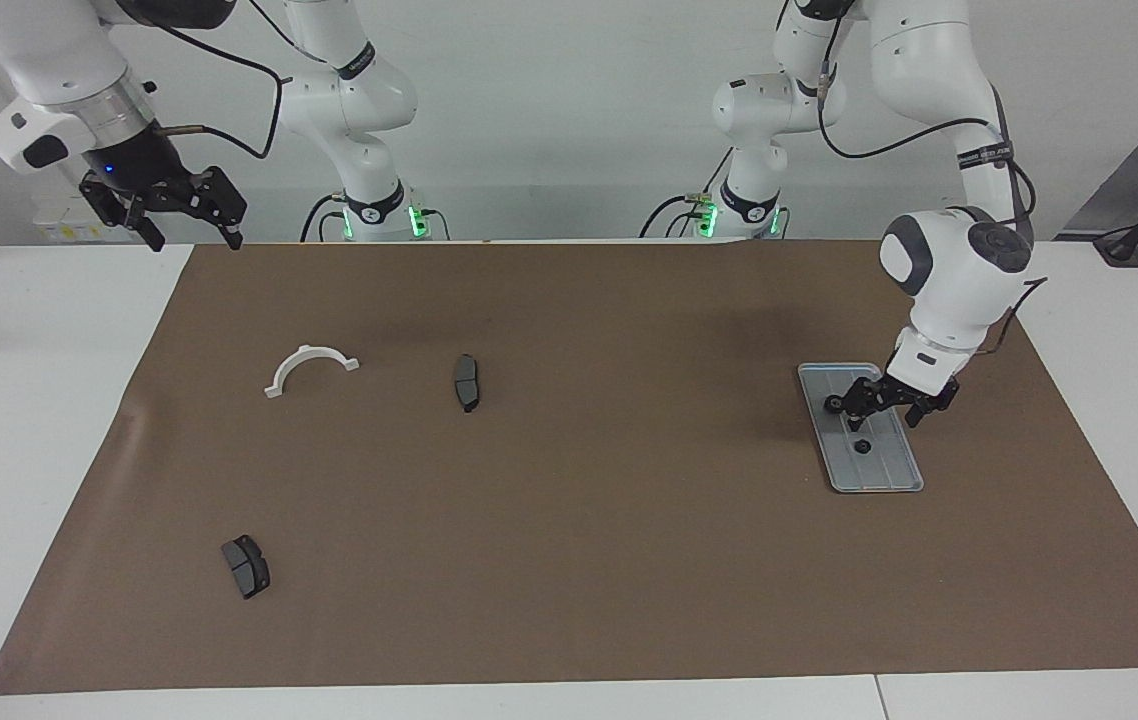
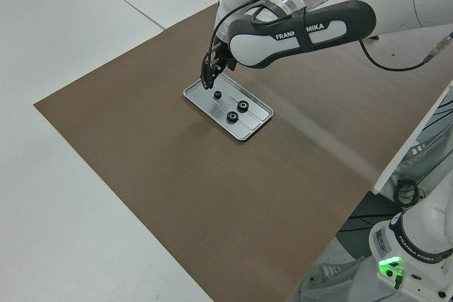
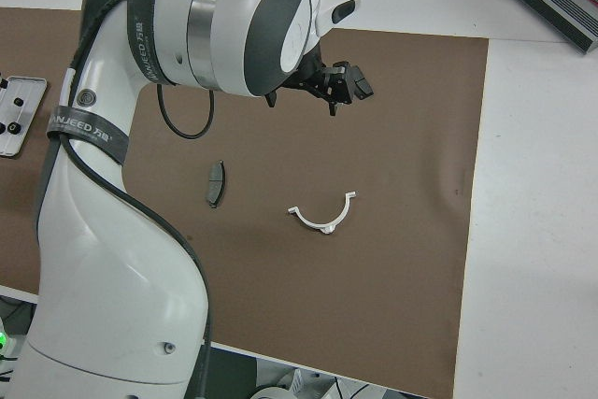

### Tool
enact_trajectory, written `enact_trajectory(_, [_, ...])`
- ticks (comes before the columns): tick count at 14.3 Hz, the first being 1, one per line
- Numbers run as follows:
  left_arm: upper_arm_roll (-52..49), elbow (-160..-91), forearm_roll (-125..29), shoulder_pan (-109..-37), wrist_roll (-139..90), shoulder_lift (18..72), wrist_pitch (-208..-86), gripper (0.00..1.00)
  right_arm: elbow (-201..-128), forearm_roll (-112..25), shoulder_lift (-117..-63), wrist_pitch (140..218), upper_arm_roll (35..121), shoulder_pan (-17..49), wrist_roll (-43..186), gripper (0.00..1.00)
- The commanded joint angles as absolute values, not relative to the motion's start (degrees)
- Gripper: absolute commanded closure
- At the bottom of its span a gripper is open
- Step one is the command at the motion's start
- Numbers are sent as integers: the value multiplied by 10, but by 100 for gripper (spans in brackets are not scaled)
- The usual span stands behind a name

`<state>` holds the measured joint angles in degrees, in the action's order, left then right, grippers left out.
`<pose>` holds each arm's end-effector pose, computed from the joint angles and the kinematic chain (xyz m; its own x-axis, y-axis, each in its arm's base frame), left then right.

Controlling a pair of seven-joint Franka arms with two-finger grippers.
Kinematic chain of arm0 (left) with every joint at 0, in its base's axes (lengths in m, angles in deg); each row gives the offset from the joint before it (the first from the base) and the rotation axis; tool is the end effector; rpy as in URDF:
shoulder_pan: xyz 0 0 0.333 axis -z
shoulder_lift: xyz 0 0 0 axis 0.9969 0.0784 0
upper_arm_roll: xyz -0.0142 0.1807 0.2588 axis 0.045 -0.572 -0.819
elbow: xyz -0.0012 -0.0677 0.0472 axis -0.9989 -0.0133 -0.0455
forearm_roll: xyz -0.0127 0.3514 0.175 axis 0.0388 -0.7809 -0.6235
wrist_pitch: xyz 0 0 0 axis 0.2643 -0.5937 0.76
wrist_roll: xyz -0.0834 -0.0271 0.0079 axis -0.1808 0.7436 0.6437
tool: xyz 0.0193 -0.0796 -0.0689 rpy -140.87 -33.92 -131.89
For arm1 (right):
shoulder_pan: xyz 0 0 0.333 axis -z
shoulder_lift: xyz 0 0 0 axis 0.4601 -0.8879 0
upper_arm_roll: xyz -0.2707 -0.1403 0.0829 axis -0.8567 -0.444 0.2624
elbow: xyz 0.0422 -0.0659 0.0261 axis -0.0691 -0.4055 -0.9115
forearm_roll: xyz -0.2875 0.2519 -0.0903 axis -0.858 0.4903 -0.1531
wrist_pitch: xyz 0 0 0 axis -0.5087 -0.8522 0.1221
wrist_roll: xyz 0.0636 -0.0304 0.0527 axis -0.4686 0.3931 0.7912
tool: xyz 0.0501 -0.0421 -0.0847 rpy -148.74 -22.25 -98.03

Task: Place bearing gear from tray to pile
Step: 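Reach the left gripper into the tray and grasp a black bearing ring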

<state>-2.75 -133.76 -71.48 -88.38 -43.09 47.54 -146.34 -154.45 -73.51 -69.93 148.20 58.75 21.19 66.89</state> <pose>0.5989 0.0116 0.3473 0.9900 -0.0105 0.1404 -0.0136 -0.9997 0.0213 0.5189 -0.0570 0.6394 0.9989 -0.0372 -0.0282 -0.0382 -0.9987 -0.0346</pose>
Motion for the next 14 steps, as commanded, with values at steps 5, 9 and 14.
enact_trajectory(5, [-27, -1362, -707, -886, -436, 508, -1533, 38, -1554, -730, -688, 1476, 587, 212, 676, 0])
enact_trajectory(9, [-26, -1373, -707, -884, -436, 508, -1540, 56, -1554, -731, -688, 1476, 587, 212, 676, 0])
enact_trajectory(14, [-26, -1372, -707, -882, -438, 510, -1546, 99, -1553, -731, -686, 1476, 587, 212, 676, 0])
